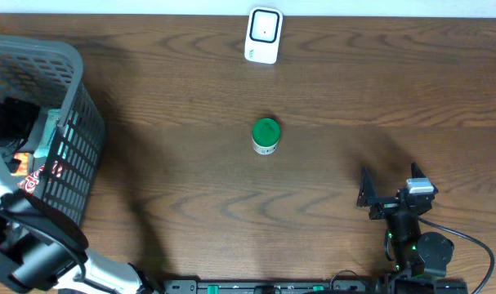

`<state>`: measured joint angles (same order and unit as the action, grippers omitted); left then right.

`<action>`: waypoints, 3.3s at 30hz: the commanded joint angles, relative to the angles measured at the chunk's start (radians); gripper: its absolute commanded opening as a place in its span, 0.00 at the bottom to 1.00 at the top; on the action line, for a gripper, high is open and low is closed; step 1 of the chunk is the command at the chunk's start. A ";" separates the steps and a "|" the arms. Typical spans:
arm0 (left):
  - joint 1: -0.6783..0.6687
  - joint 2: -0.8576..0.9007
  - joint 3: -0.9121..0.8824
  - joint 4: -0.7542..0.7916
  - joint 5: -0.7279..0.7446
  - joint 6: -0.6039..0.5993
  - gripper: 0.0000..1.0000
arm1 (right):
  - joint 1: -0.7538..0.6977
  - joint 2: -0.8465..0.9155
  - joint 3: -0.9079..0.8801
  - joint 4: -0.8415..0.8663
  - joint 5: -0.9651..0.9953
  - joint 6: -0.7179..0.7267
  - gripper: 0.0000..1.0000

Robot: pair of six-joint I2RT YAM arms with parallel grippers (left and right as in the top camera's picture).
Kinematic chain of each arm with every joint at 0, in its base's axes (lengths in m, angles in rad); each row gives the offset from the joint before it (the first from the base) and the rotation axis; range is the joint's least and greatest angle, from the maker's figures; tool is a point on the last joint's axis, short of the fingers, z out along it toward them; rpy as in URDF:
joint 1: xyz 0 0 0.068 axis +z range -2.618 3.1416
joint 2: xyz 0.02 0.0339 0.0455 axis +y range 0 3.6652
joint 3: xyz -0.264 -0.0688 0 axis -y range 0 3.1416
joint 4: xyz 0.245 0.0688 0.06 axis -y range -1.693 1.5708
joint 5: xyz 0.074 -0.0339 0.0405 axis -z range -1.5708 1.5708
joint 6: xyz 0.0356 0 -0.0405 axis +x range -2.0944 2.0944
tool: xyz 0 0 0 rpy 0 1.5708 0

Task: Scan the item barcode
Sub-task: 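Reach the left gripper into the basket toward the green tissue pack, then grasp the green tissue pack with the left gripper and lift, then pass the tissue pack under the scanner and drop it right of jar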

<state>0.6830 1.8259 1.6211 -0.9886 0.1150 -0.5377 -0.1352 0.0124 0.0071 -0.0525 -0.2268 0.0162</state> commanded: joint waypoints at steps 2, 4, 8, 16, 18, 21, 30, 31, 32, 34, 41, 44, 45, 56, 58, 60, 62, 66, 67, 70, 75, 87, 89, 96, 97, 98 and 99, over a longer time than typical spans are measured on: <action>0.003 0.060 -0.057 0.050 0.015 0.025 0.98 | 0.011 -0.004 -0.002 -0.004 0.009 0.013 0.99; 0.003 0.074 -0.085 0.091 0.044 0.029 0.98 | 0.011 -0.004 -0.002 -0.004 0.009 0.013 0.99; 0.003 0.097 -0.135 0.167 0.107 0.032 0.98 | 0.011 -0.004 -0.002 -0.004 0.009 0.013 0.99; 0.003 0.184 -0.161 0.239 0.118 0.032 0.98 | 0.011 -0.004 -0.002 -0.004 0.009 0.013 0.99; 0.003 0.202 -0.161 0.247 0.118 0.032 0.98 | 0.011 -0.004 -0.002 -0.004 0.009 0.013 0.99; 0.003 0.217 -0.161 0.256 0.121 0.032 0.98 | 0.011 -0.004 -0.002 -0.004 0.009 0.013 0.99; 0.003 0.224 -0.161 0.288 0.137 0.032 0.72 | 0.011 -0.004 -0.002 -0.004 0.009 0.013 0.99; 0.003 0.224 -0.161 0.292 0.153 0.032 0.71 | 0.011 -0.004 -0.002 -0.004 0.009 0.013 0.99; 0.003 0.224 -0.160 0.299 0.177 0.032 0.71 | 0.011 -0.004 -0.002 -0.004 0.009 0.013 0.99; 0.003 0.224 -0.158 0.317 0.216 0.032 0.72 | 0.011 -0.004 -0.002 -0.004 0.009 0.013 0.99; 0.003 0.224 -0.158 0.351 0.232 0.026 0.63 | 0.011 -0.004 -0.002 -0.004 0.009 0.013 0.99; 0.003 0.224 -0.158 0.343 0.233 0.025 0.35 | 0.011 -0.004 -0.002 -0.004 0.009 0.013 0.99; 0.003 0.224 -0.158 0.343 0.233 0.025 0.27 | 0.011 -0.004 -0.002 -0.004 0.009 0.013 0.99; 0.061 0.053 -0.117 0.288 0.233 0.024 0.08 | 0.011 -0.004 -0.002 -0.004 0.009 0.013 0.99; 0.080 -0.037 -0.104 0.275 0.233 0.024 0.07 | 0.011 -0.004 -0.002 -0.004 0.009 0.013 0.99; 0.098 -0.143 -0.099 0.271 0.233 0.024 0.07 | 0.011 -0.004 -0.002 -0.004 0.009 0.013 0.99; 0.111 -0.252 -0.099 0.272 0.233 0.020 0.07 | 0.011 -0.004 -0.002 -0.004 0.009 0.013 0.99; 0.108 -0.471 -0.099 0.259 0.242 -0.016 0.07 | 0.011 -0.004 -0.002 -0.004 0.009 0.013 0.99; 0.100 -0.515 -0.099 0.248 0.257 -0.028 0.08 | 0.011 -0.004 -0.002 -0.004 0.009 0.013 0.99; 0.035 -0.628 -0.101 0.216 0.401 -0.031 0.08 | 0.011 -0.004 -0.002 -0.004 0.009 0.013 0.99; -0.251 -0.679 -0.127 0.205 0.487 0.066 0.08 | 0.011 -0.004 -0.002 -0.004 0.009 0.013 0.99; -0.914 -0.313 -0.151 0.319 0.487 0.280 0.07 | 0.011 -0.004 -0.002 -0.004 0.009 0.013 0.99; -0.980 -0.239 -0.151 0.355 0.487 0.280 0.08 | 0.011 -0.004 -0.002 -0.004 0.009 0.013 0.99; -1.166 -0.016 -0.151 0.494 0.487 0.276 0.07 | 0.011 -0.004 -0.002 -0.004 0.009 0.013 0.99; -1.186 0.011 -0.151 0.510 0.487 0.275 0.07 | 0.011 -0.004 -0.002 -0.004 0.009 0.013 0.99; -1.209 0.041 -0.151 0.530 0.487 0.275 0.07 | 0.011 -0.004 -0.002 -0.004 0.009 0.013 0.99; -1.228 0.065 -0.151 0.548 0.487 0.275 0.07 | 0.011 -0.004 -0.002 -0.004 0.009 0.013 0.99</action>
<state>-0.4950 1.8336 1.4773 -0.4740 0.5812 -0.2802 -0.1349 0.0128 0.0071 -0.0525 -0.2268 0.0162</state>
